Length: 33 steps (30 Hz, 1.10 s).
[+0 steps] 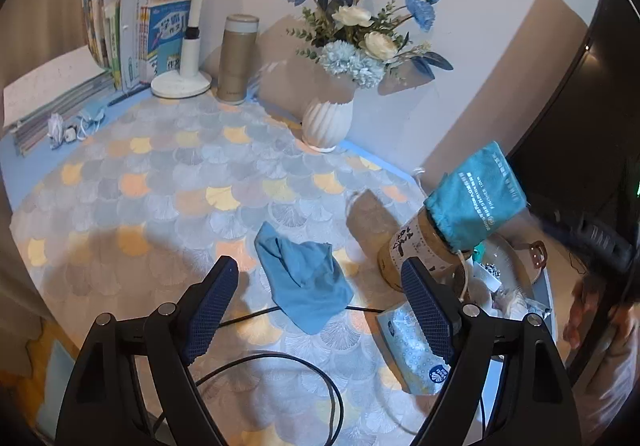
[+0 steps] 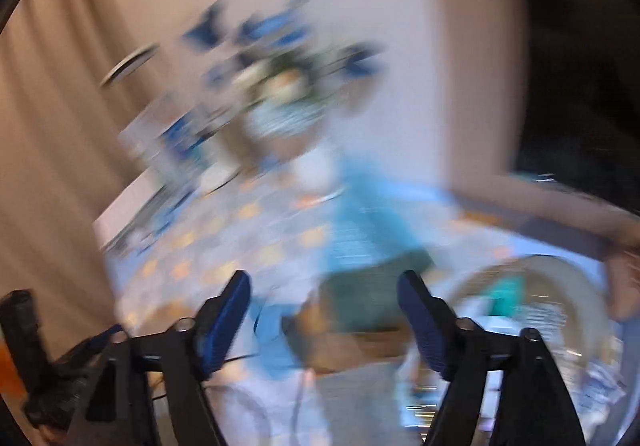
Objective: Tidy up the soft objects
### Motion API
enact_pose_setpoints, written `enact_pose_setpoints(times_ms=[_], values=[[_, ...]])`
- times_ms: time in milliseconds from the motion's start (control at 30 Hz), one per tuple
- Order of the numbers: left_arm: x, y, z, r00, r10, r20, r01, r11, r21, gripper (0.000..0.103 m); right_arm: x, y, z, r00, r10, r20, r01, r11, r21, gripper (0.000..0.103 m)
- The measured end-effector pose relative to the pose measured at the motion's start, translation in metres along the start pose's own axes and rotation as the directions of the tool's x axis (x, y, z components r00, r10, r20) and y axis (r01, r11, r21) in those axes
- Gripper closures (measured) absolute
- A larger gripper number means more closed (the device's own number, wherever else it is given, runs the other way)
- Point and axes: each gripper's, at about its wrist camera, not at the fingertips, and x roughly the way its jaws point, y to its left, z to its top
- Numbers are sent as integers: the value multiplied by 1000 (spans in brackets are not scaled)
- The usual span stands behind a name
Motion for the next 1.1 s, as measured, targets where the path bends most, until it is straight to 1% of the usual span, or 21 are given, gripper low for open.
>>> enact_pose_setpoints(times_ms=[67,100,133,167,200,267,300,400,500,533,567,600,667,700,767,800,867,967,1033,1067,1100], values=[[6,-1,1,1000,-9,-9,9,1000,-2,21,-2,-31,-9,990,-138,-5,138,990,42,8],[8,-3,1,1000,-13,-14,13,1000,-1,21,6,-49,-16,980,-187,-66,191,980,55,8],[12,-6,1,1000,-18,-19,18,1000,2,21,19,-70,-27,966,-192,-172,209,974,83,8],[13,-9,2,1000,-22,-23,22,1000,5,21,29,-83,-35,957,-164,-240,198,972,126,8],[15,-12,2,999,-28,-27,28,1000,10,21,43,-101,-49,945,-82,-316,157,963,219,8],[15,-19,2,999,-35,-32,36,999,29,21,59,-121,-66,928,-8,-372,133,940,313,8],[15,-21,2,999,-34,-34,36,999,40,21,63,-124,-69,924,-12,-381,143,938,316,8],[14,-24,1,999,-31,-40,34,998,57,21,80,-123,-80,905,-90,-417,206,948,244,8],[15,-20,1,999,-22,-45,24,999,42,21,101,-117,-88,880,-90,-467,211,954,214,10],[15,-18,0,999,-17,-46,18,999,34,21,105,-117,-90,883,-102,-458,221,952,214,17],[14,-17,0,999,-13,-47,14,999,30,21,108,-118,-91,892,-85,-444,203,953,225,33],[13,-15,0,999,-8,-47,9,1000,27,21,109,-117,-92,892,-78,-446,200,951,235,37],[12,-12,0,999,0,-43,2,1000,24,21,106,-115,-90,894,-86,-440,205,951,231,41],[11,-9,-1,999,3,-40,-2,1000,19,21,102,-111,-87,901,-87,-425,201,952,232,42],[11,-6,0,999,8,-38,-8,1000,8,21,81,-112,-79,927,-59,-369,168,948,271,42],[11,-5,-1,999,10,-37,-10,1000,3,21,70,-110,-65,938,-50,-344,154,947,282,42],[11,-3,-1,999,16,-35,-17,1000,-7,21,50,-106,-54,953,-40,-301,125,955,269,42],[9,2,-3,999,20,-32,-20,1000,-18,21,10,-74,-30,984,-53,-169,81,983,163,42],[6,7,-4,999,25,-26,-26,999,-27,21,-14,-50,-19,995,-75,-71,81,993,83,42],[5,10,-5,999,30,-24,-30,999,-33,21,-21,-37,-15,997,-71,-30,72,996,47,42],[4,13,-5,999,34,-21,-35,999,-40,21,-31,-16,-9,999,-37,9,37,999,-8,42]])
